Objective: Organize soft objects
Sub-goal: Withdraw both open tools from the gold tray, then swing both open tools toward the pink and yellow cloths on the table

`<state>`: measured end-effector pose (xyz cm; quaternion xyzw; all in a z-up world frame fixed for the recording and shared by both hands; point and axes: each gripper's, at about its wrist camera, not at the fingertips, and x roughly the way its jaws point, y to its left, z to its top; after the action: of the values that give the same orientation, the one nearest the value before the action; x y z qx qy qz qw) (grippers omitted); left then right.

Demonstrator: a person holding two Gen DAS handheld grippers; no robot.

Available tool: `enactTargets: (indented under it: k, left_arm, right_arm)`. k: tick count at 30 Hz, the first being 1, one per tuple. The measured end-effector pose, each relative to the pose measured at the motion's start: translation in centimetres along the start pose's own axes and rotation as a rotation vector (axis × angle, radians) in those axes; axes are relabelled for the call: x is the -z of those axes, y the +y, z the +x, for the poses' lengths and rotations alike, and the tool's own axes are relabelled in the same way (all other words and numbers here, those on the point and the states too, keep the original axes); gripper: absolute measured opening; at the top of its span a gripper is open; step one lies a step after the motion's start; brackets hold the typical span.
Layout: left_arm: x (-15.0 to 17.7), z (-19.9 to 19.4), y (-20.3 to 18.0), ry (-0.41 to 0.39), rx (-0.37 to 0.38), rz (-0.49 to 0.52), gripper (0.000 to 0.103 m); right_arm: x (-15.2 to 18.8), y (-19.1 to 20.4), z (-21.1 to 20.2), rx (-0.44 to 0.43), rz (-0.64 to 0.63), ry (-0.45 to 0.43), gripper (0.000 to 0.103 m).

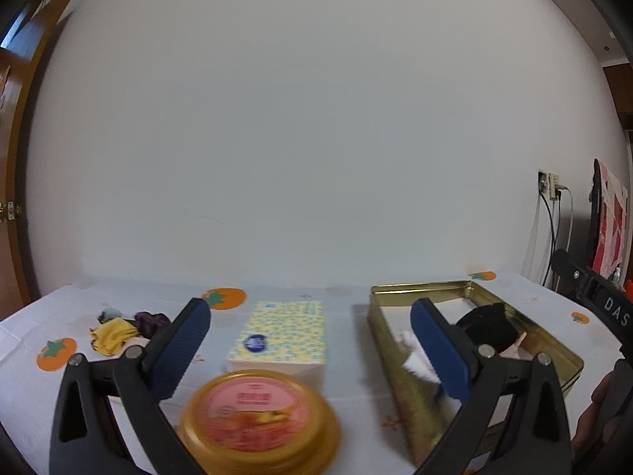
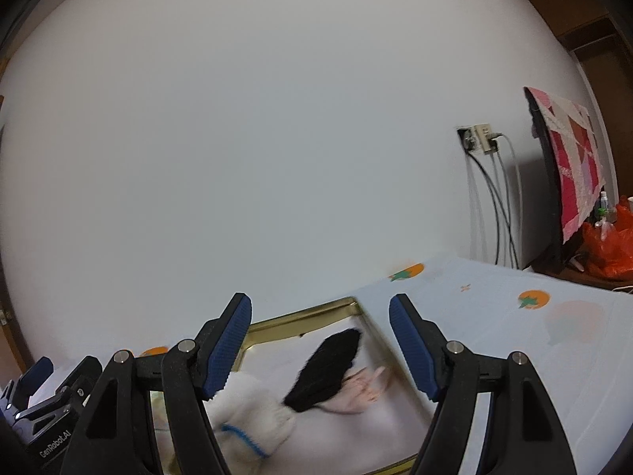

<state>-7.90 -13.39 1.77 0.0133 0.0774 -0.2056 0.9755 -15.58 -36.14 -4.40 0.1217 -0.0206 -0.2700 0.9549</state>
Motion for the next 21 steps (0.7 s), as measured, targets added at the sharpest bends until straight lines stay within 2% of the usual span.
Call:
enactTargets:
  k: [16, 21]
  left_arm:
    - [0.0, -0.7, 9.1, -0.002, -0.139, 0.003, 0.102]
    - [0.1, -0.4, 12.6, 0.03, -0.19, -0.003, 0.102]
  right_arm:
    - [3.5, 11.7, -1.0, -0.178, -0.097, 0.05, 0.074]
    - [4.6, 15.5, -1.1, -0.233, -0.115, 0.081, 0.074]
